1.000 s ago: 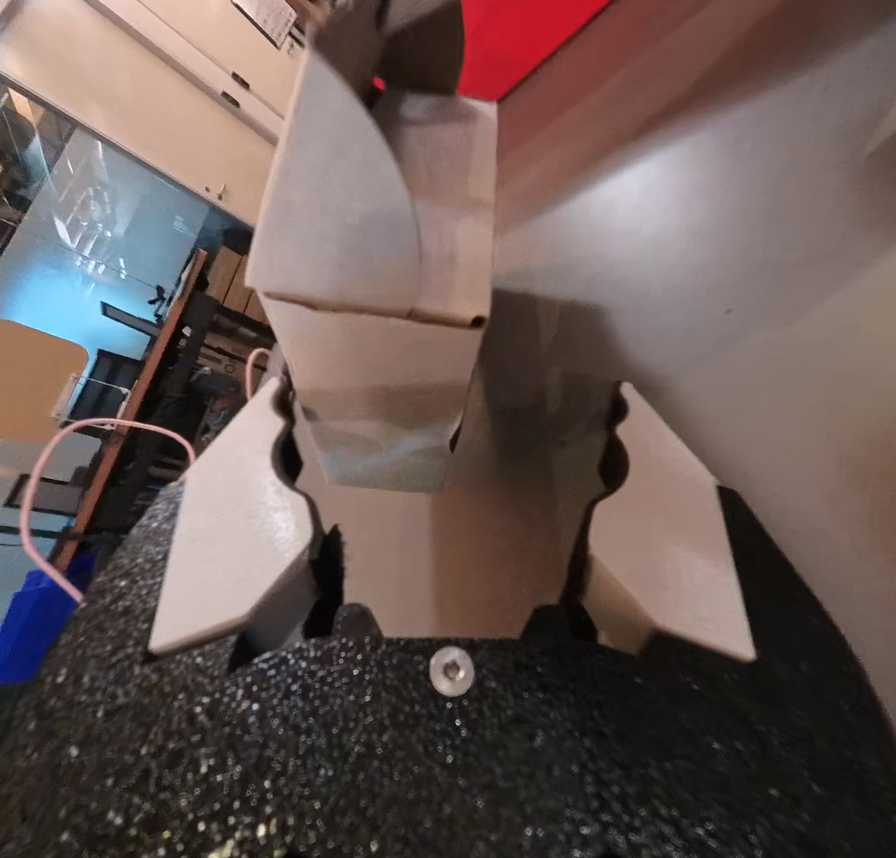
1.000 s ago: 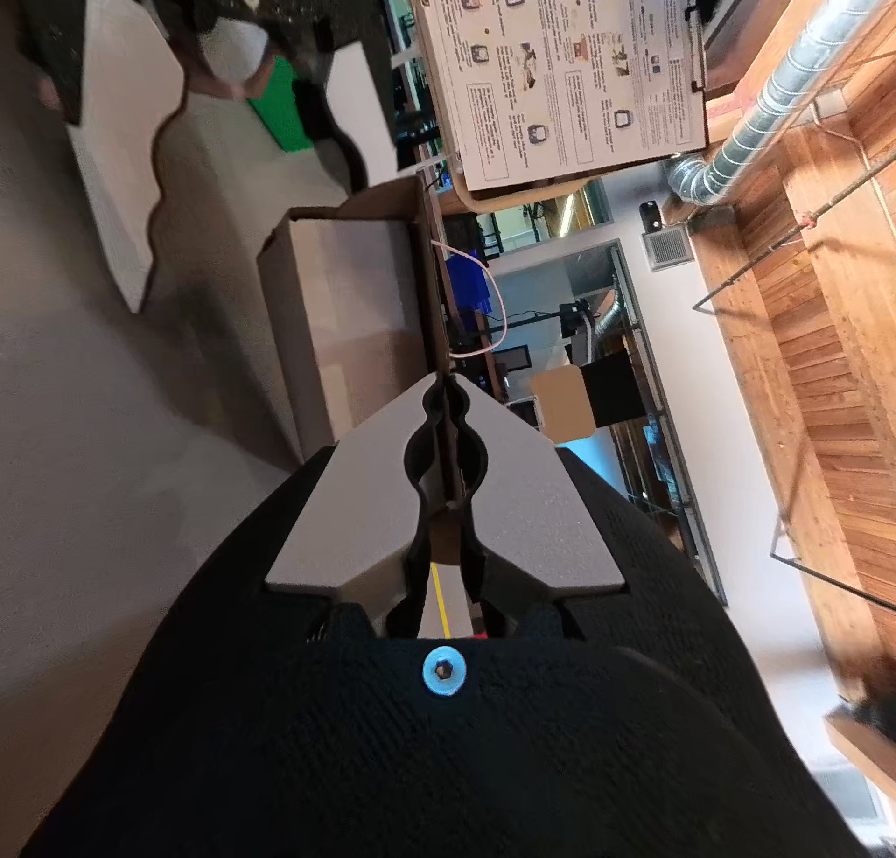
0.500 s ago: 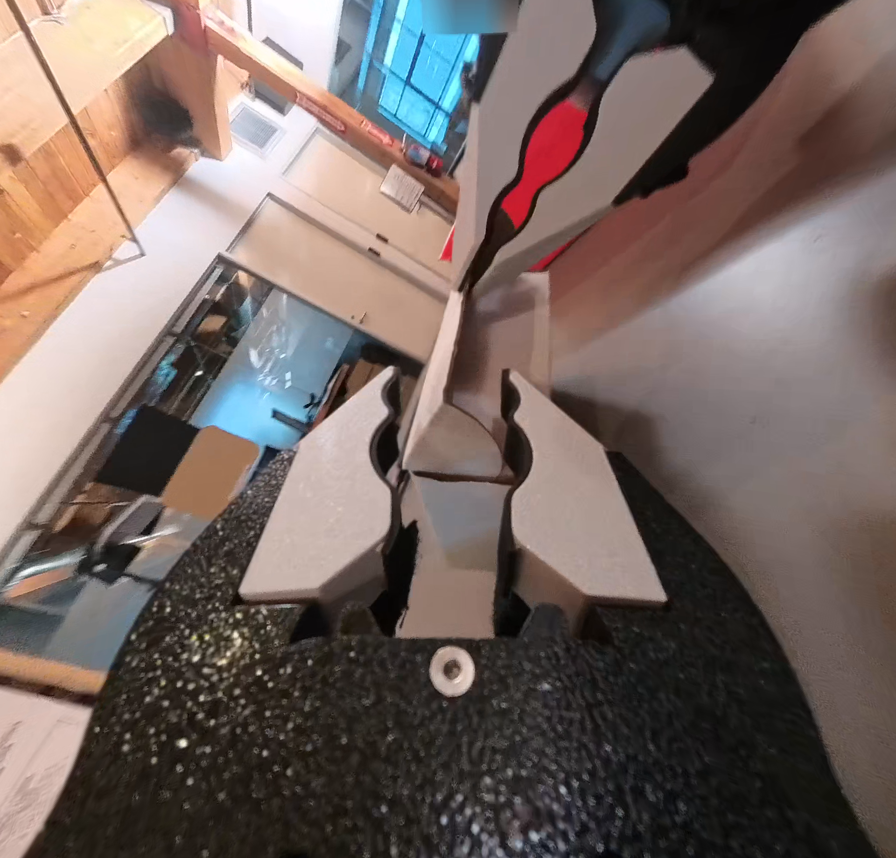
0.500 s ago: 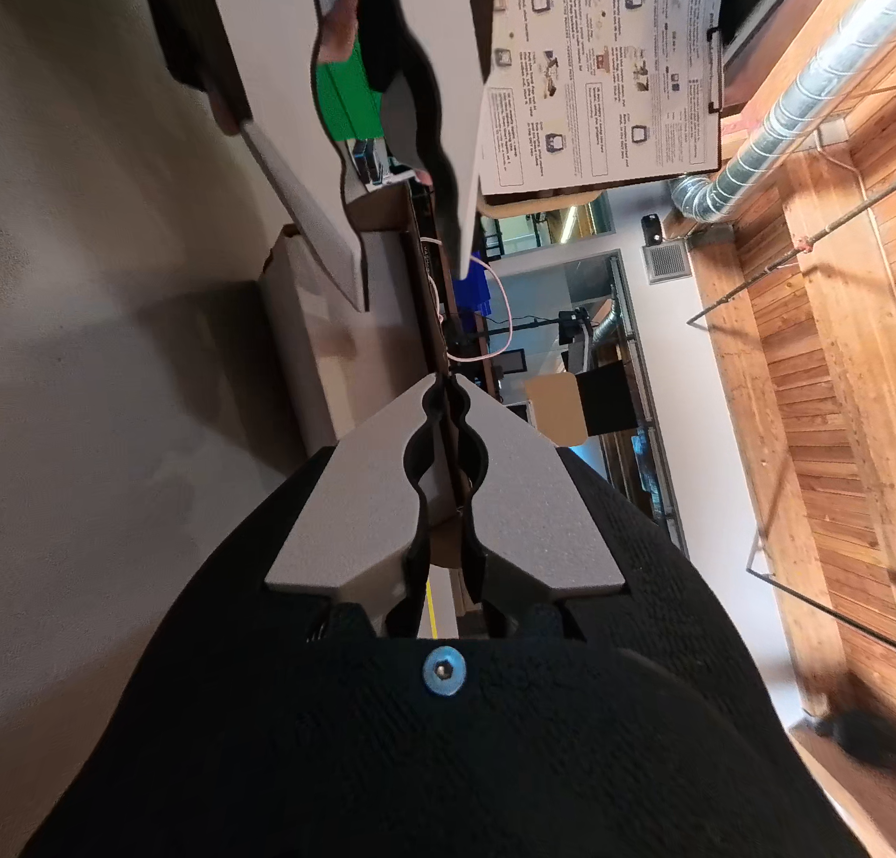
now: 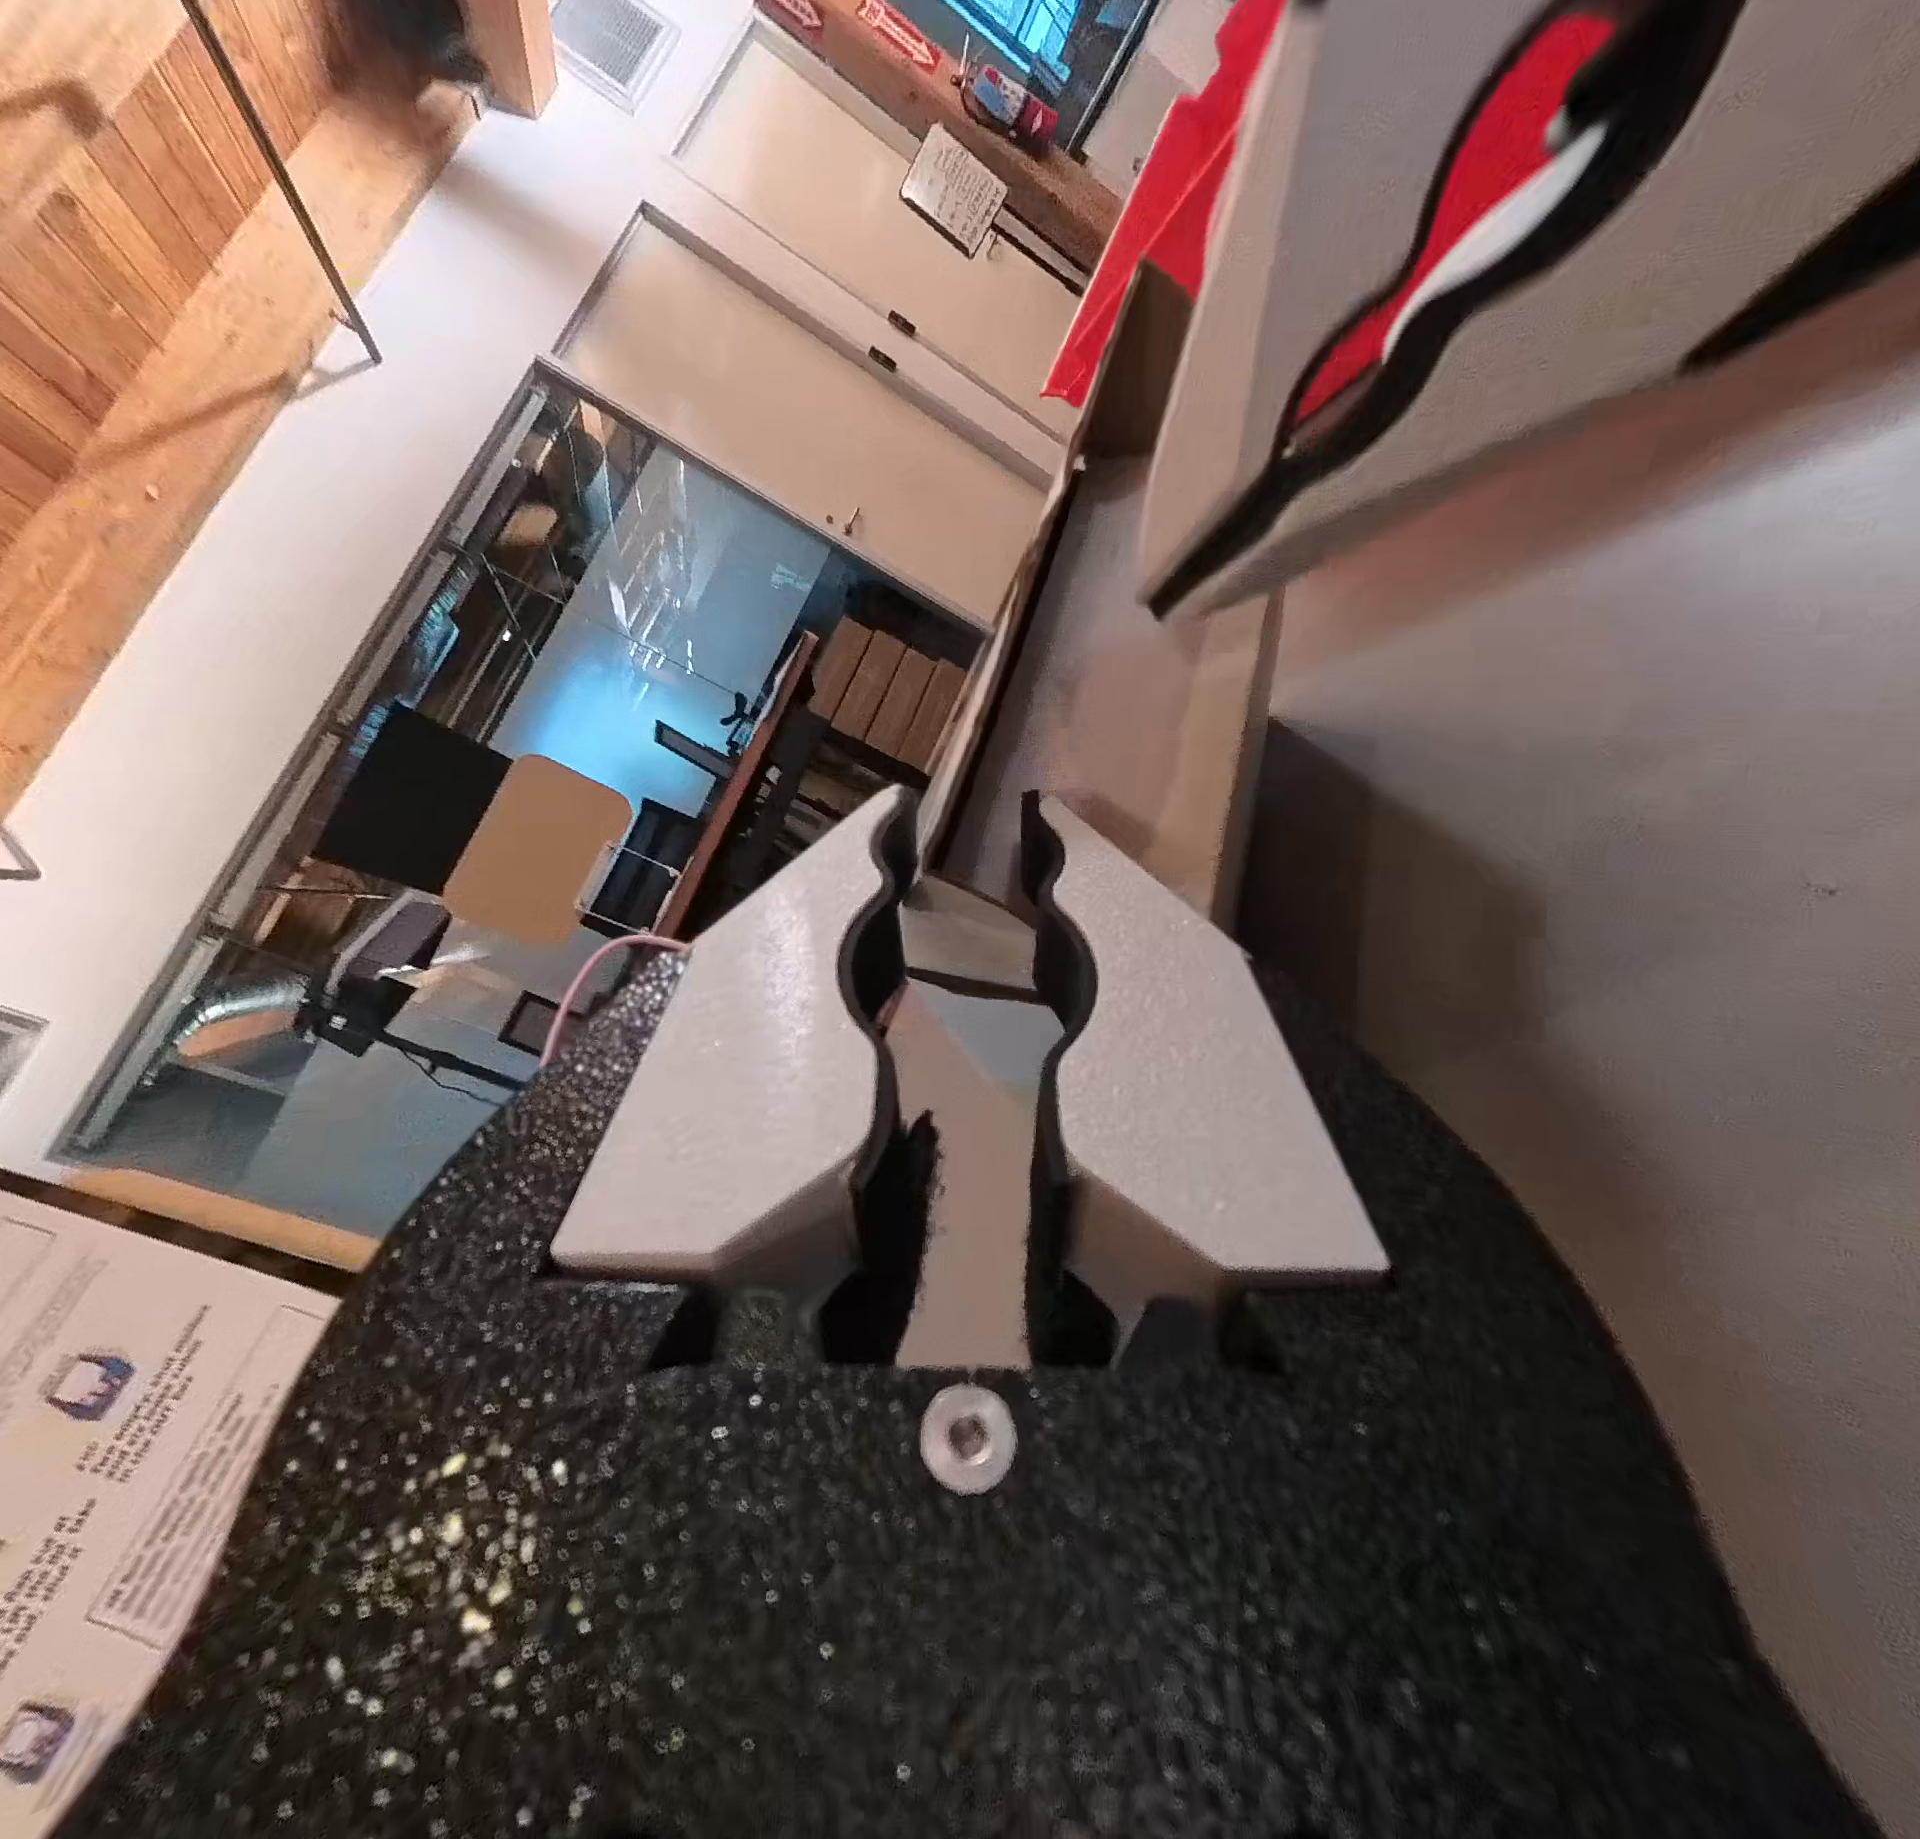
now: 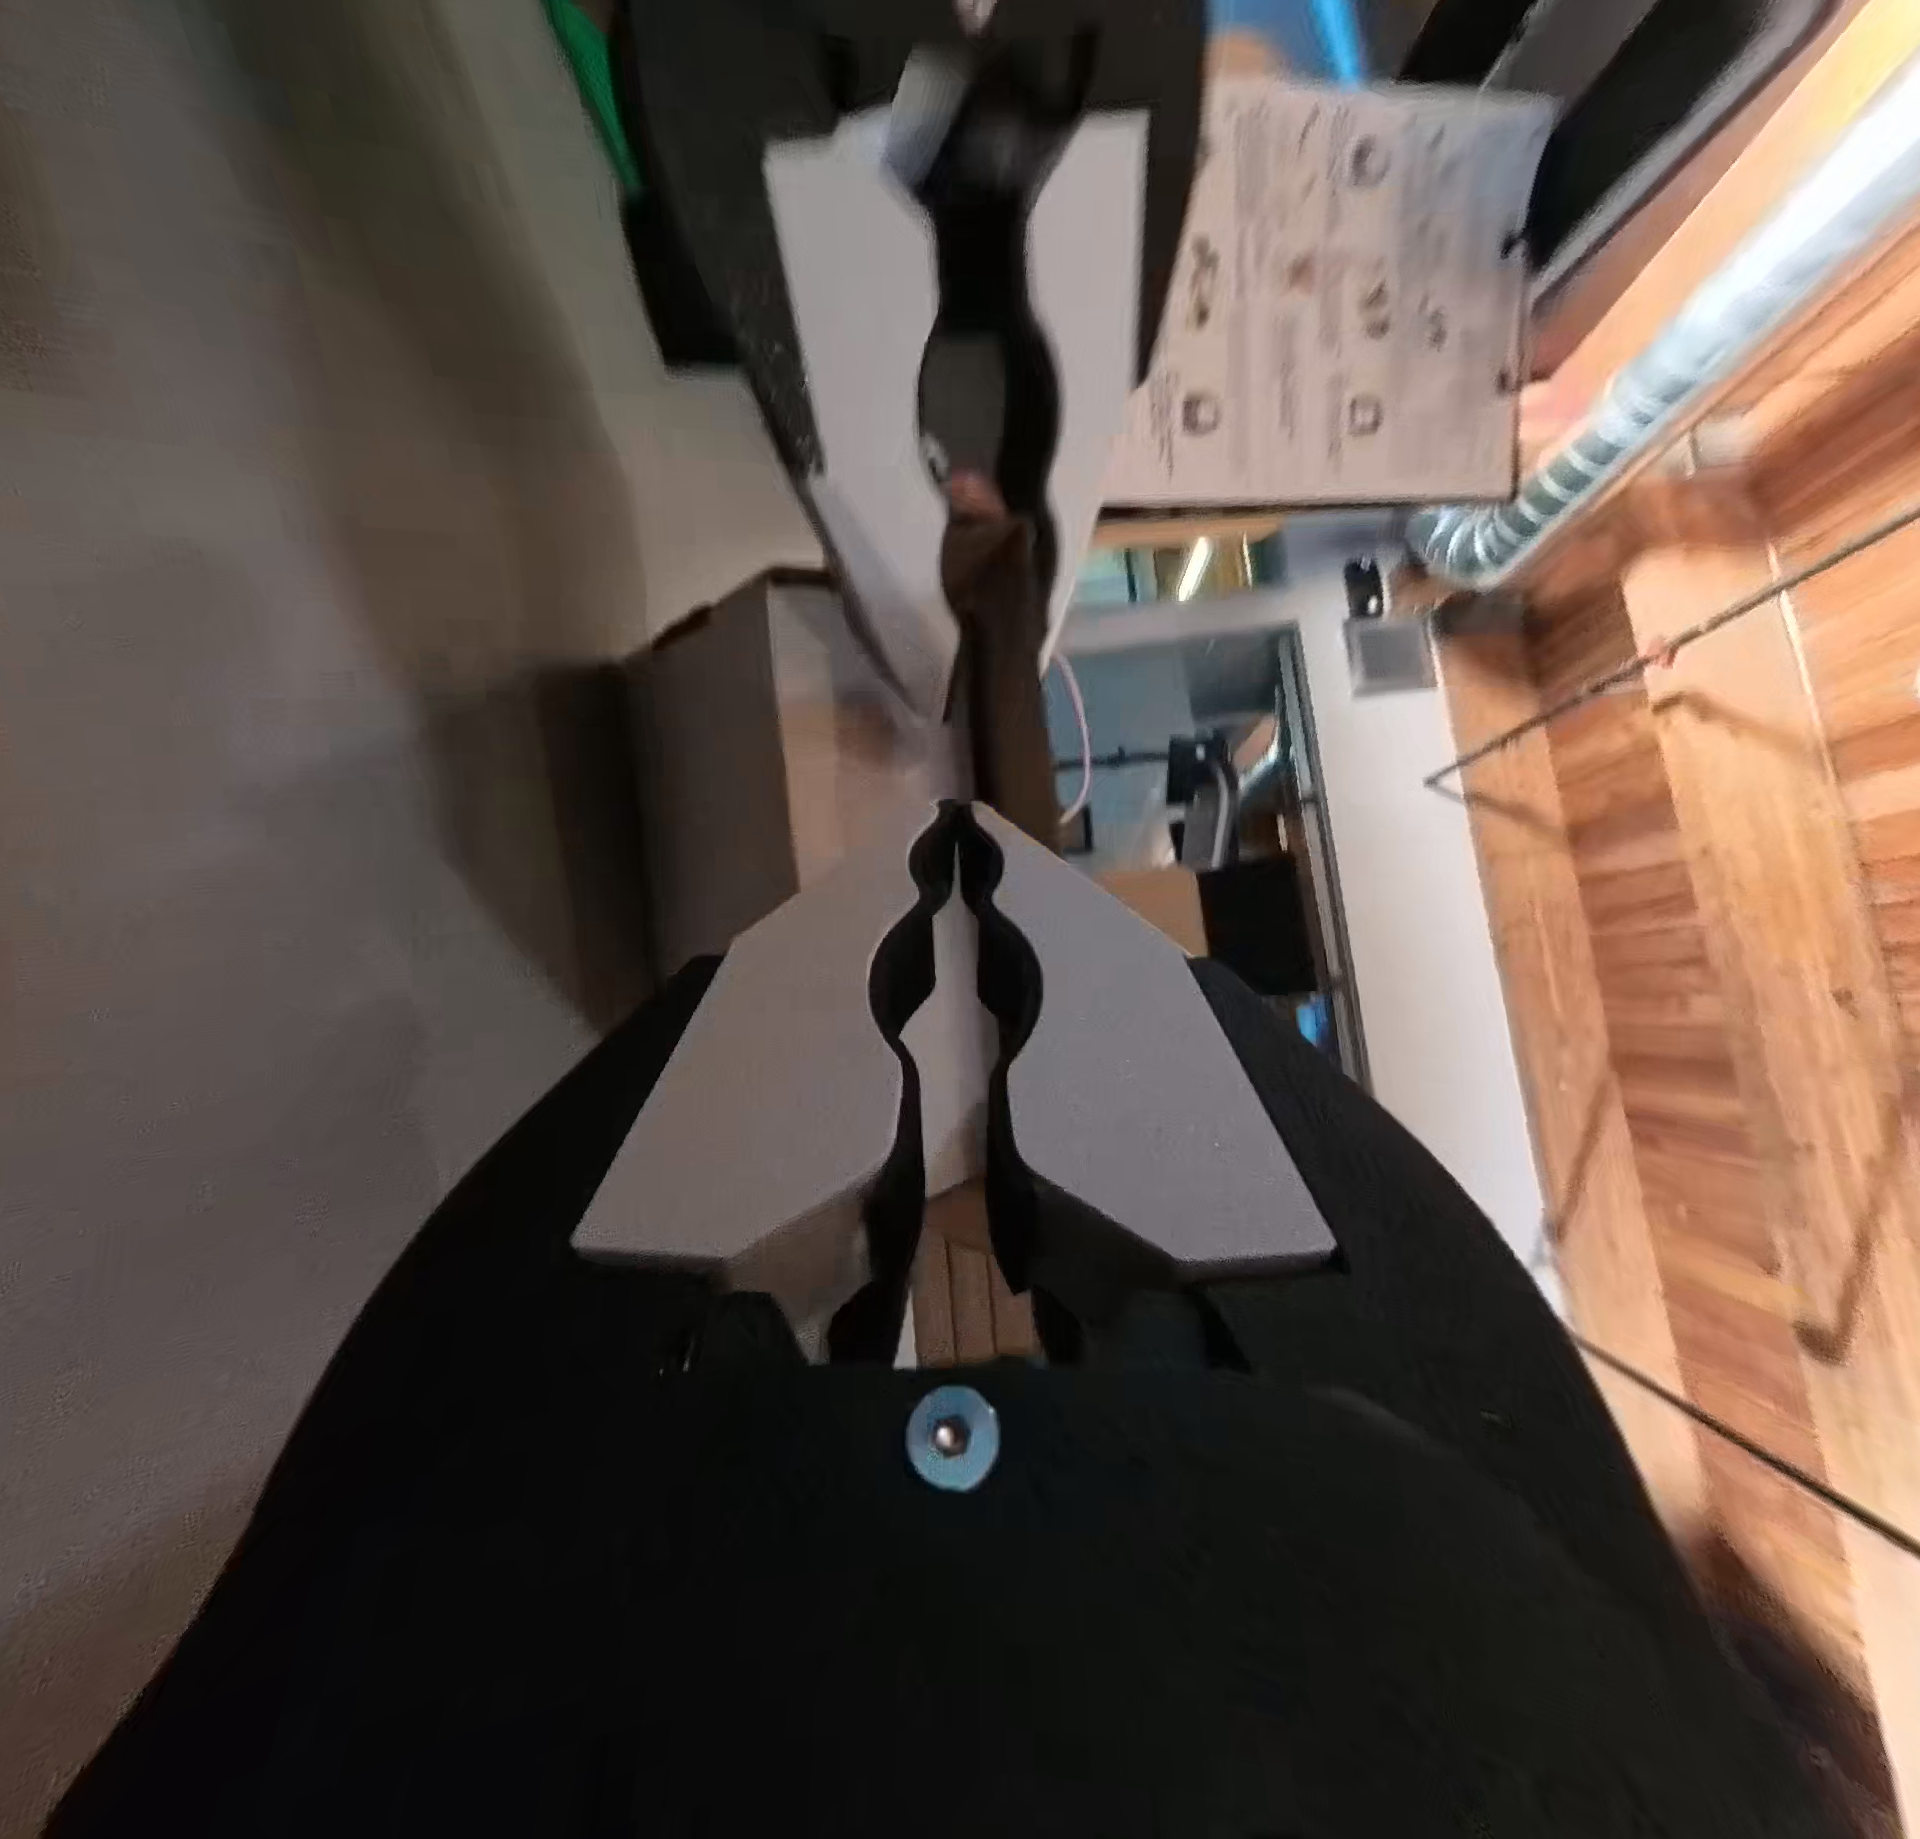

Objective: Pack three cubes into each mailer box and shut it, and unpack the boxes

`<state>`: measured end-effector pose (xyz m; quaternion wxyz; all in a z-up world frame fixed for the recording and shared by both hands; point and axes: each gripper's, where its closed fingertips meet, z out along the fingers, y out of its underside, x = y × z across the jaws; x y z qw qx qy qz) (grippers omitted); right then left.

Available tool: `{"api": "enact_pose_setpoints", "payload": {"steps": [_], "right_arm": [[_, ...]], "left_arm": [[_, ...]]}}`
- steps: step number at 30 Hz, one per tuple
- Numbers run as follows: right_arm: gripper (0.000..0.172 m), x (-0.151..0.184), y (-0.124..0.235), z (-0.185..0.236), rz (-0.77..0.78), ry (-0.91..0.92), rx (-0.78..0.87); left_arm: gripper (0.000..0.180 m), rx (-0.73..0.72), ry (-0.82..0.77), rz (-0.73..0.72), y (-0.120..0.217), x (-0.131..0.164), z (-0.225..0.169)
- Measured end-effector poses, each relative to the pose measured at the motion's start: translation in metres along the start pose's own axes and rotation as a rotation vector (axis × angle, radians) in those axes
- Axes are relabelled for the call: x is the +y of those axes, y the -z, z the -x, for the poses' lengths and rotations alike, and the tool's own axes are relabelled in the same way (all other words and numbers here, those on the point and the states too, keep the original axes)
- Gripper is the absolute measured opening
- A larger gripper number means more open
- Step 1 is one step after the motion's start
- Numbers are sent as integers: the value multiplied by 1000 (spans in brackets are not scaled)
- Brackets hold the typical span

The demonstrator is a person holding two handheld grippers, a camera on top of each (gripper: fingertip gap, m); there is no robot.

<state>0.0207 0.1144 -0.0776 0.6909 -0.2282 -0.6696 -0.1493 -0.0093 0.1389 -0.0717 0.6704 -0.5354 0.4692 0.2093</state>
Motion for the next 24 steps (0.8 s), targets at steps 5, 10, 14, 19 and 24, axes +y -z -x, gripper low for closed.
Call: {"api": "enact_pose_setpoints", "payload": {"steps": [5, 10, 14, 19, 24], "right_arm": [[0, 17, -14, 12, 118, -59, -34], [0, 20, -15, 19, 131, -82, -75], [0, 17, -13, 37, 111, -59, -174], [0, 24, -14, 84, 151, 13, -379], [0, -2, -10, 60, 2, -71, -285]], "left_arm": [[18, 14, 50, -12, 2, -3, 2], [15, 4, 76, -47, 3, -7, 4], [12, 12, 118, -62, 4, -10, 4], [12, 5, 217, -78, 5, -8, 12], [12, -13, 253, -79, 7, -5, 19]]}}
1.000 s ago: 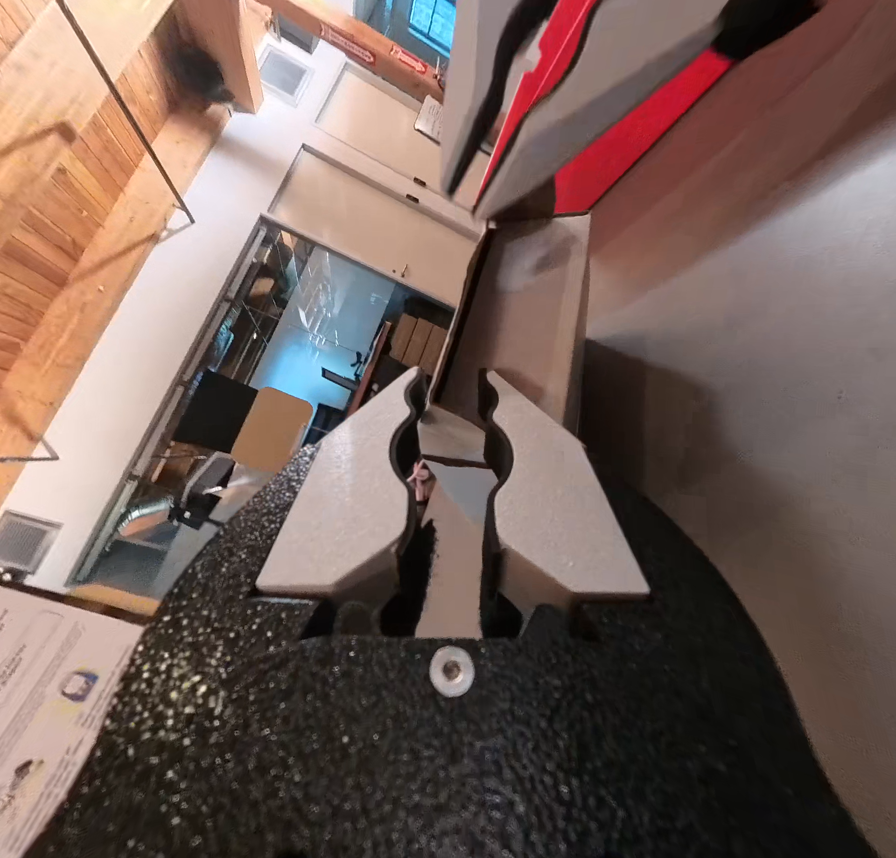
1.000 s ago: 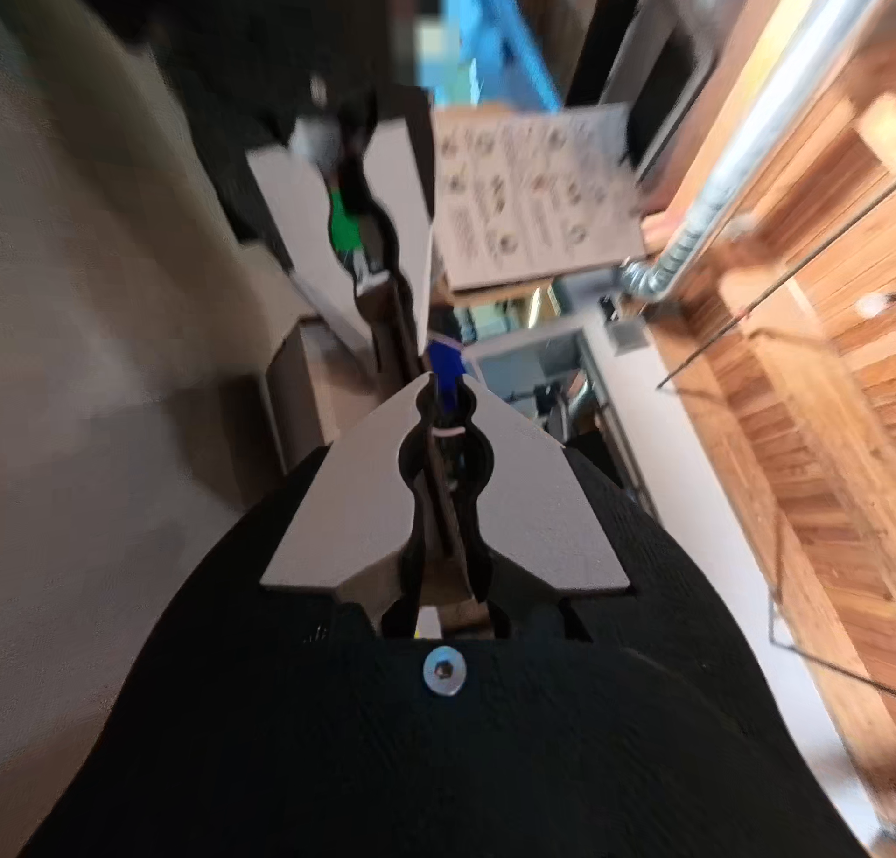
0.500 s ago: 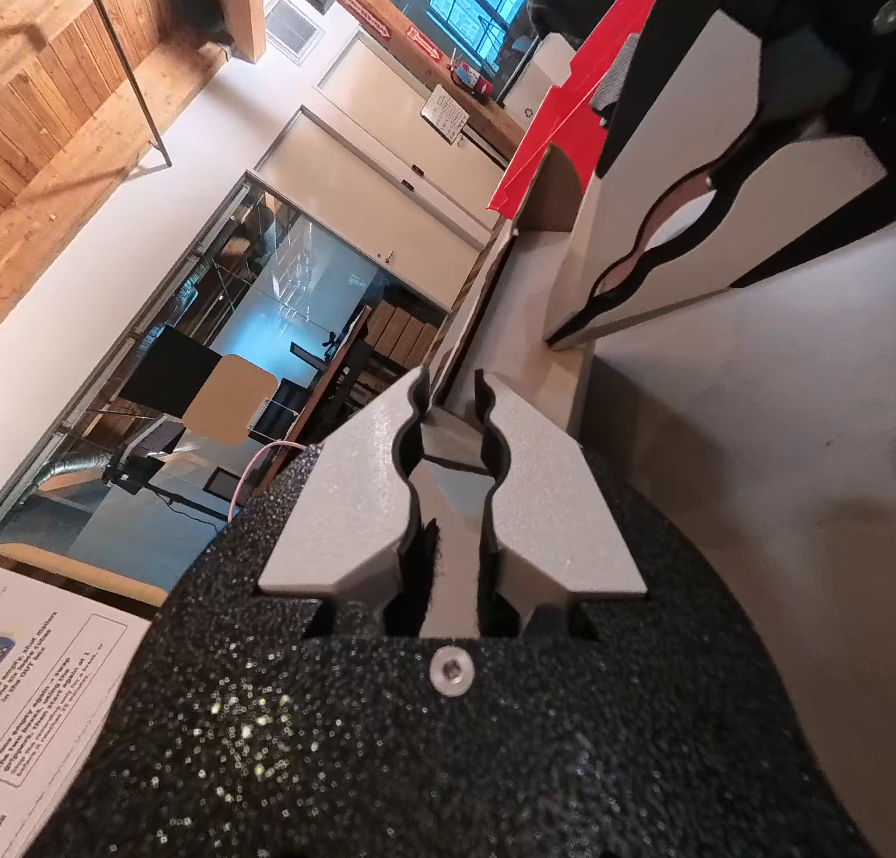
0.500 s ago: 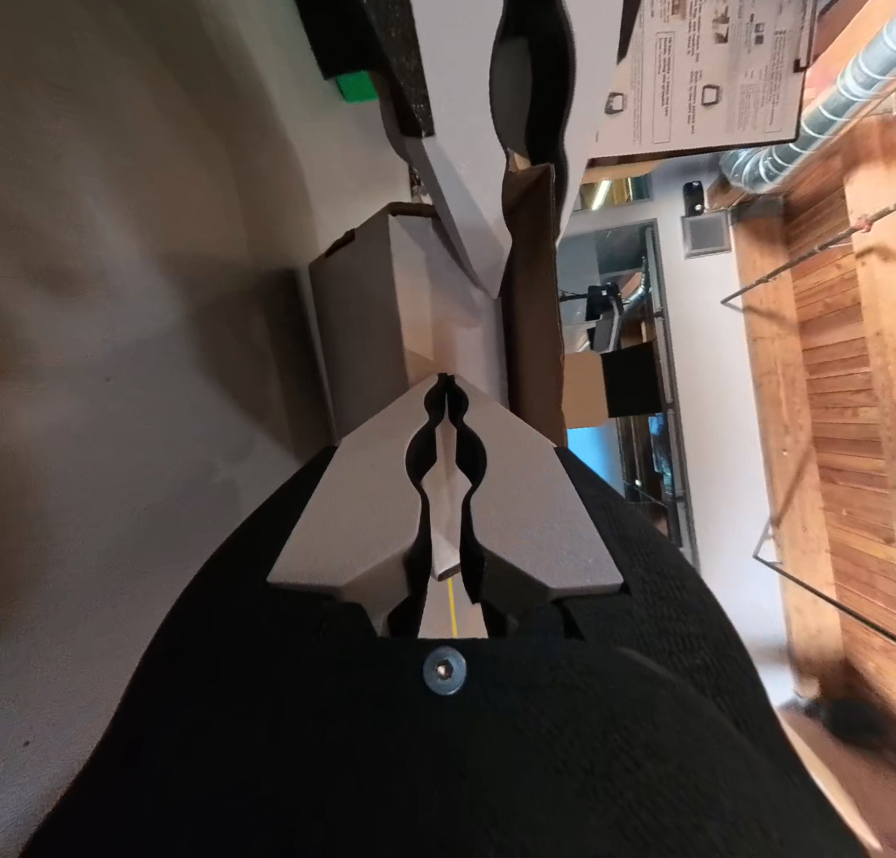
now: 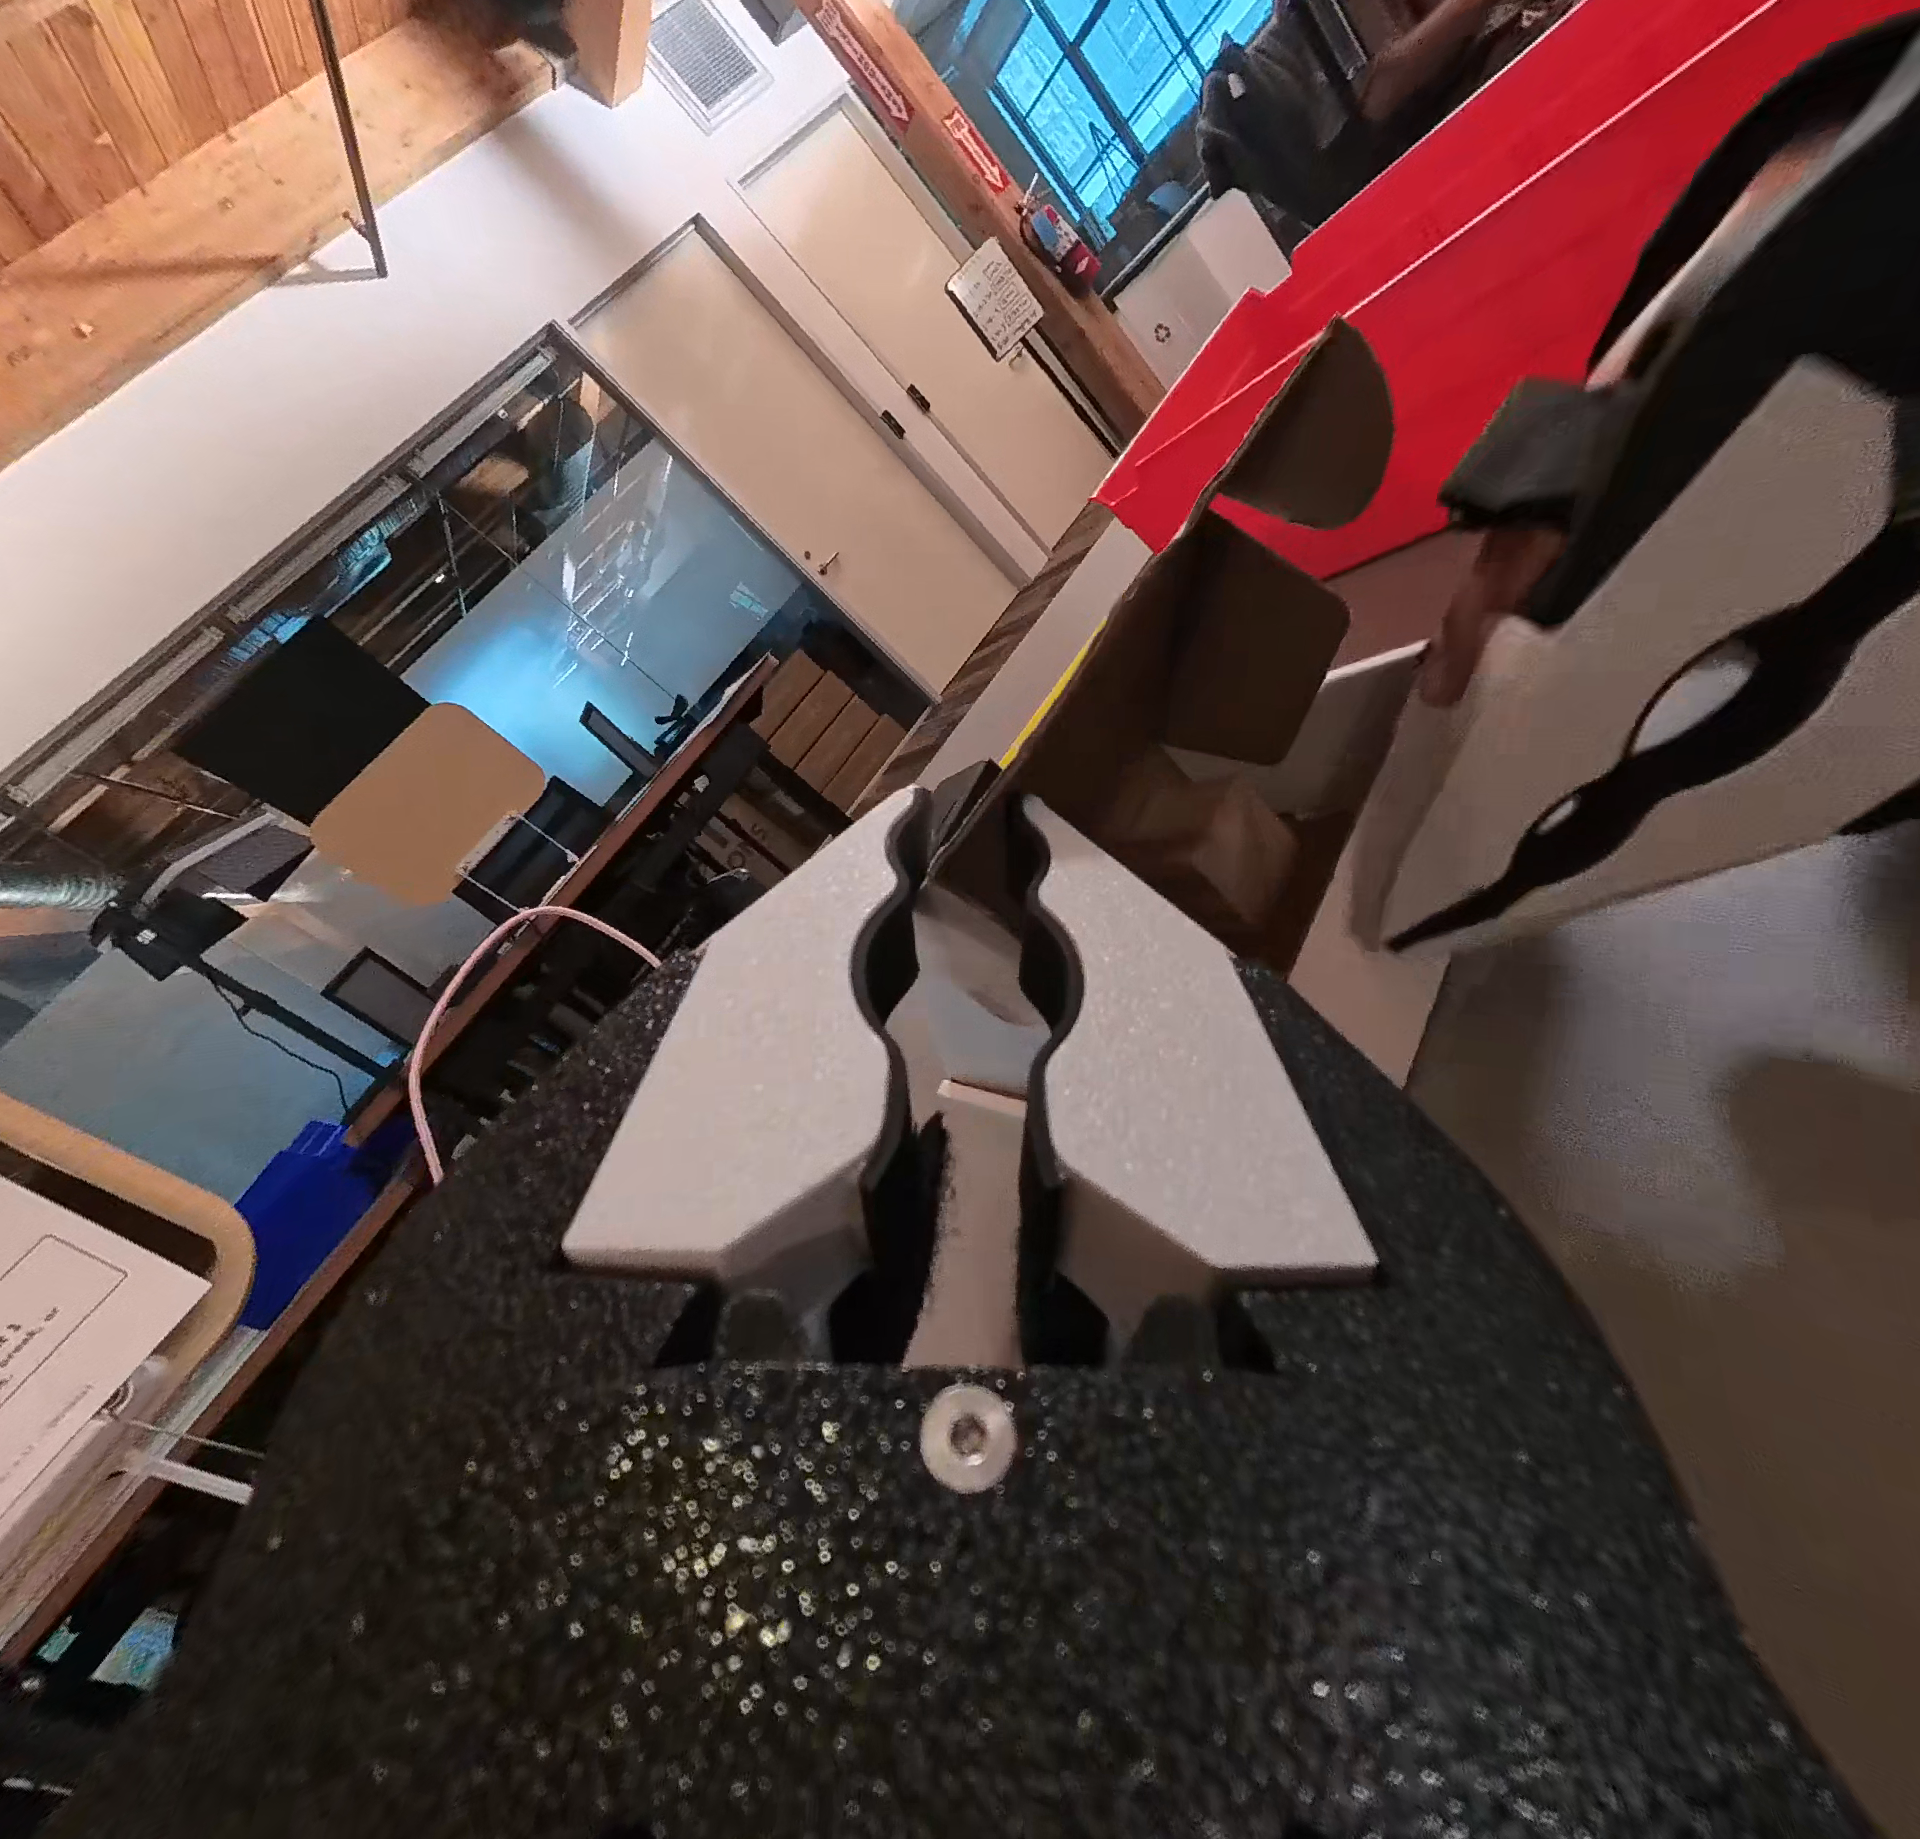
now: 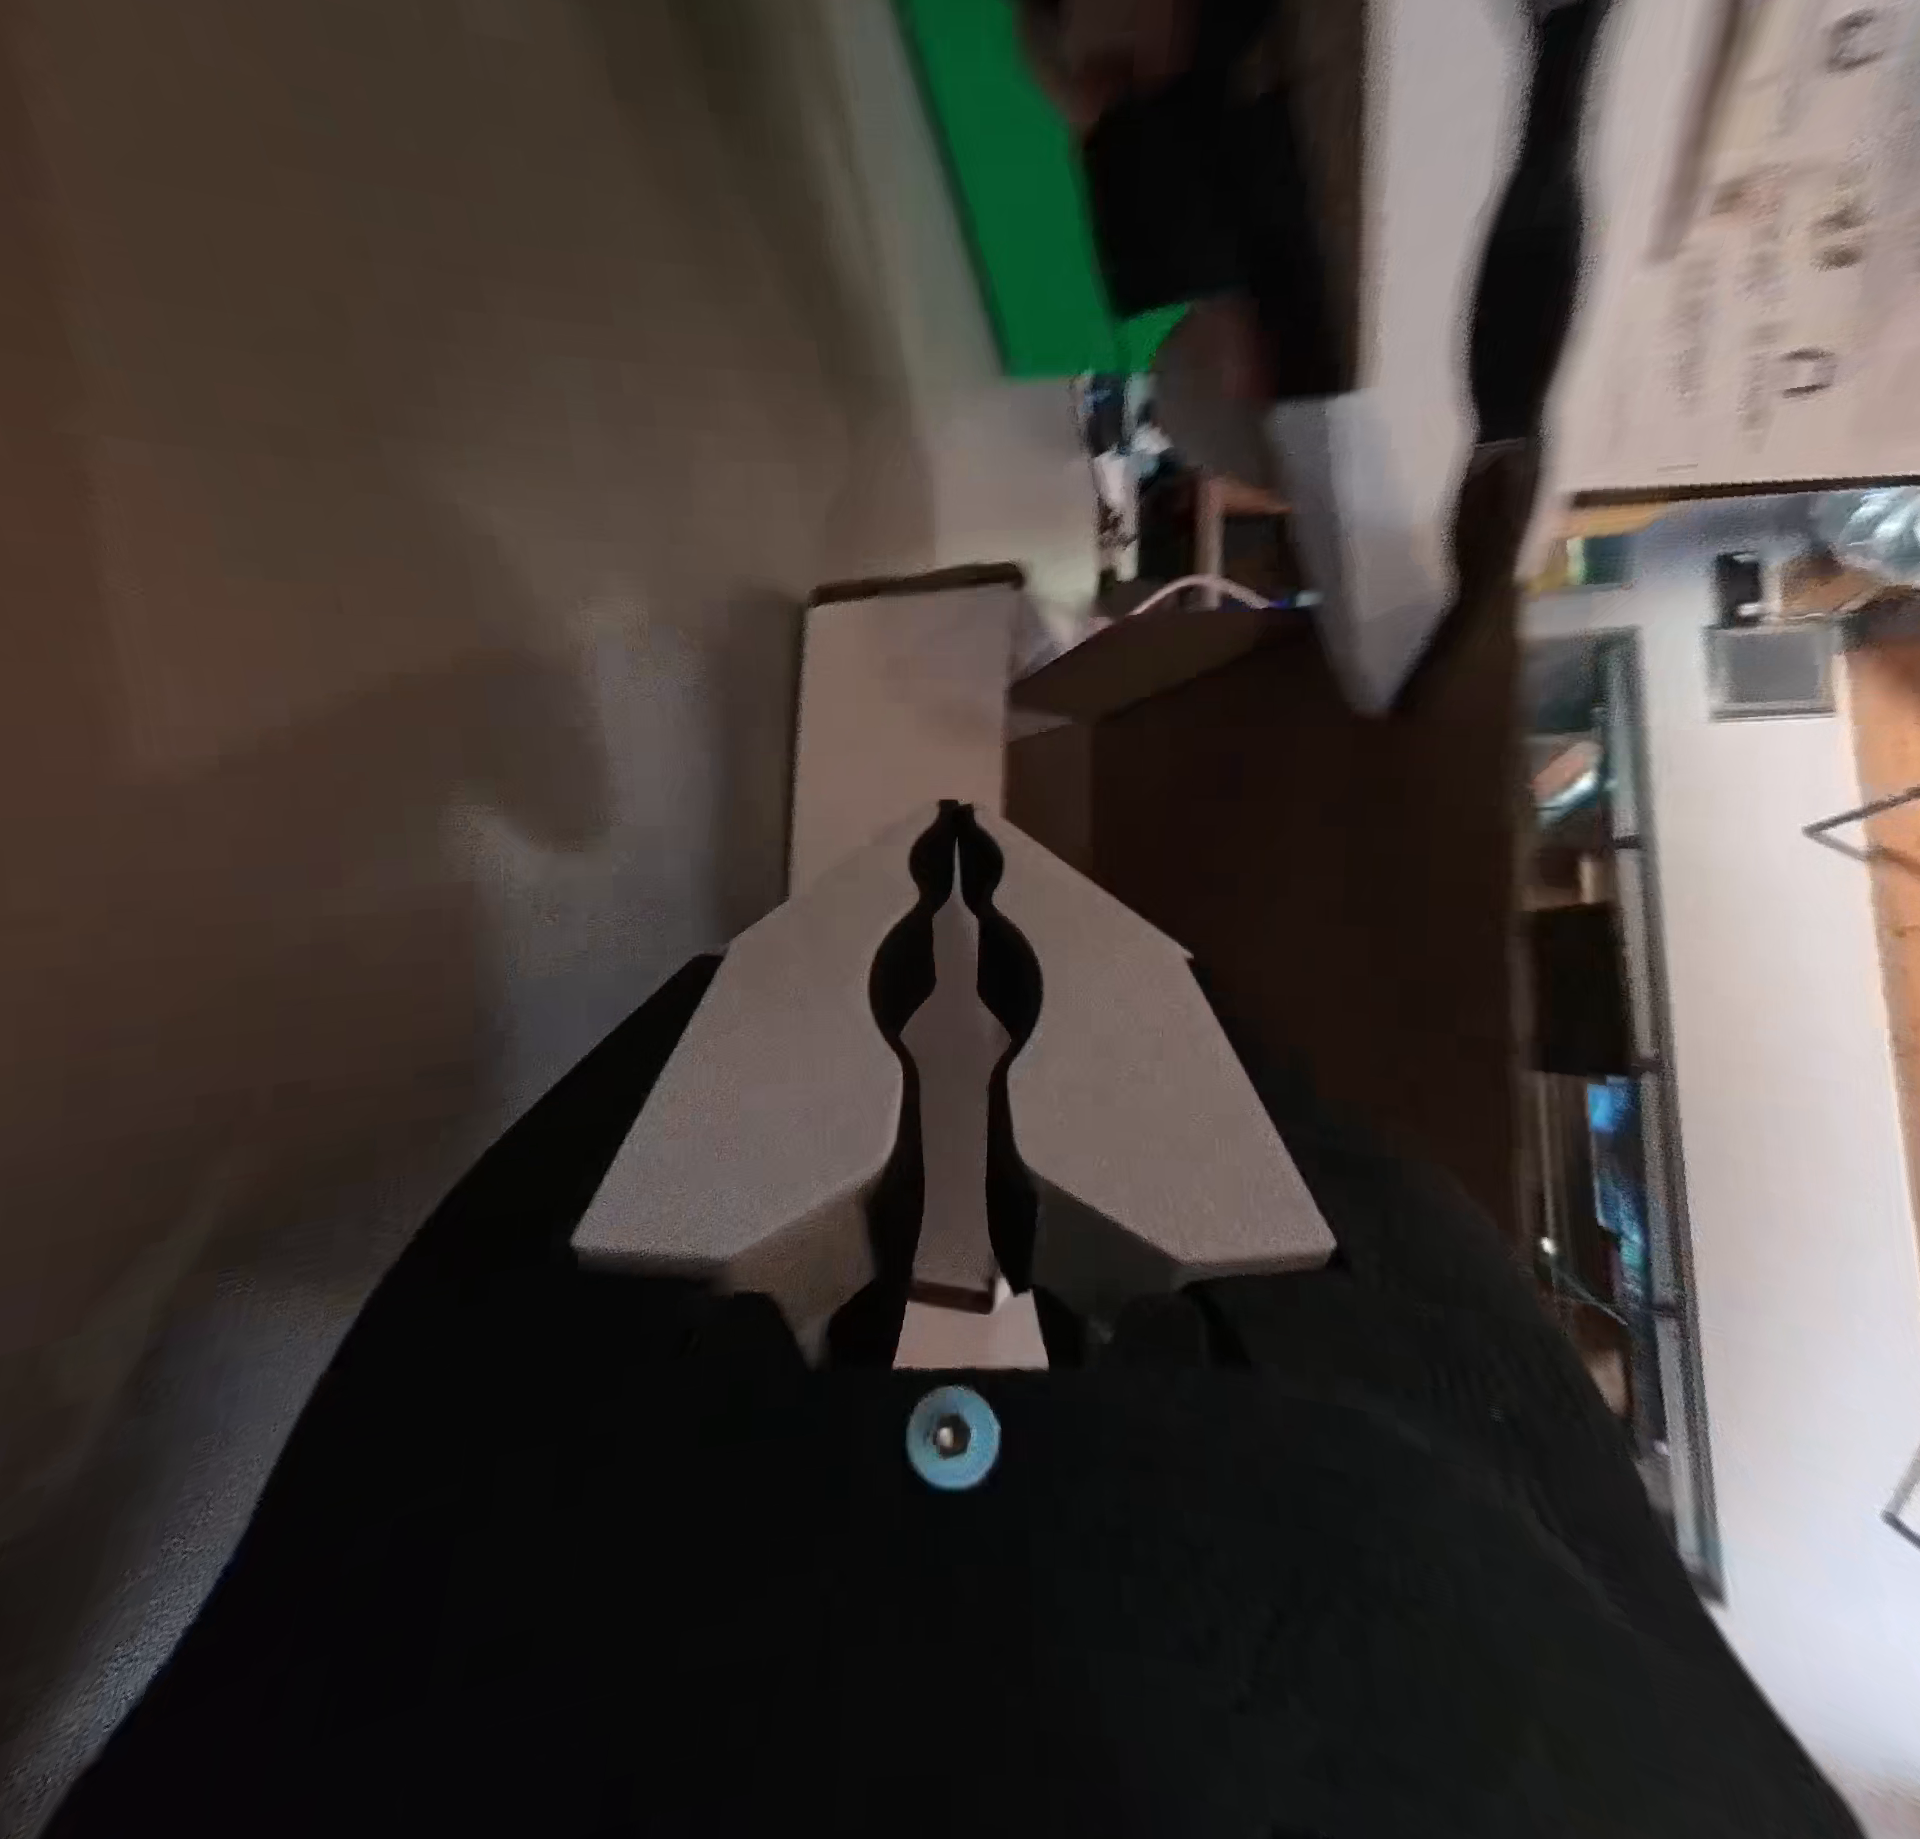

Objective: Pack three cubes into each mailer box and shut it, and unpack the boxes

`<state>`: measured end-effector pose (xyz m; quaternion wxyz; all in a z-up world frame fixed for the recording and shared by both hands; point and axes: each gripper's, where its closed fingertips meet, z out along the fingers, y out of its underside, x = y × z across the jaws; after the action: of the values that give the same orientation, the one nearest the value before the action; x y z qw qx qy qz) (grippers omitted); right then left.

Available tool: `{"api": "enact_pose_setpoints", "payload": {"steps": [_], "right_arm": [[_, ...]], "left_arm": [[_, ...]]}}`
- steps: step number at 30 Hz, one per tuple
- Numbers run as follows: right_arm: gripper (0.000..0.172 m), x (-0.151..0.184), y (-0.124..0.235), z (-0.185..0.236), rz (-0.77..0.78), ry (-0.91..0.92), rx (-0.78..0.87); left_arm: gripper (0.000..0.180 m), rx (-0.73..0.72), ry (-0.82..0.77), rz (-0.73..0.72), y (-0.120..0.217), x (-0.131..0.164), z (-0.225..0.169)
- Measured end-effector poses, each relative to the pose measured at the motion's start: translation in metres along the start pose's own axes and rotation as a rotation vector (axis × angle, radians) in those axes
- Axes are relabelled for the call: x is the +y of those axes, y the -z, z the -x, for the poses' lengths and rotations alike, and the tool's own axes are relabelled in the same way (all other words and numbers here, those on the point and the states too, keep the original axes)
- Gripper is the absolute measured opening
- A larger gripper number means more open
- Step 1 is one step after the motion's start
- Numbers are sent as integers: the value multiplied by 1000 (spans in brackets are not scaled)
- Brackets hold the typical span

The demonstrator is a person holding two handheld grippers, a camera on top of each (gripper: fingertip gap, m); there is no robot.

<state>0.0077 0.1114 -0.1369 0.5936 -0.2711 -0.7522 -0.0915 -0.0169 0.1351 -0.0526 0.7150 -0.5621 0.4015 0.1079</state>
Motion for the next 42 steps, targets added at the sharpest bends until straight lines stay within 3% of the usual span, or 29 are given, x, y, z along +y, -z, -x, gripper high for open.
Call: {"api": "enact_pose_setpoints", "payload": {"steps": [4, 9, 11, 15, 21, 25, 35, 42], "right_arm": [[0, -5, 11, -25, -56, -48, 128], [43, 8, 0, -7, 6, -266, -58], [43, 11, 0, 0, 32, -280, -107], [14, 18, 2, 5, 85, -237, -149], [10, 17, 6, 5, 82, -238, -175], [9, 19, 10, 5, 70, -257, -197], [9, 37, 20, 2, 79, -295, -214], [10, 44, 23, 5, 83, -312, -233]], "left_arm": [[12, -18, 2, -2, 0, -3, 2], [12, -46, 13, -3, 0, -8, 4], [12, -56, 10, 1, 0, -9, 5], [12, -82, -5, 15, -4, -11, 18], [12, -125, 60, 169, -31, 9, 56], [12, -152, 106, 314, -54, 41, 77], [11, -91, 538, 322, -63, 70, 87], [13, -30, 1099, 259, -54, 98, 90]]}}
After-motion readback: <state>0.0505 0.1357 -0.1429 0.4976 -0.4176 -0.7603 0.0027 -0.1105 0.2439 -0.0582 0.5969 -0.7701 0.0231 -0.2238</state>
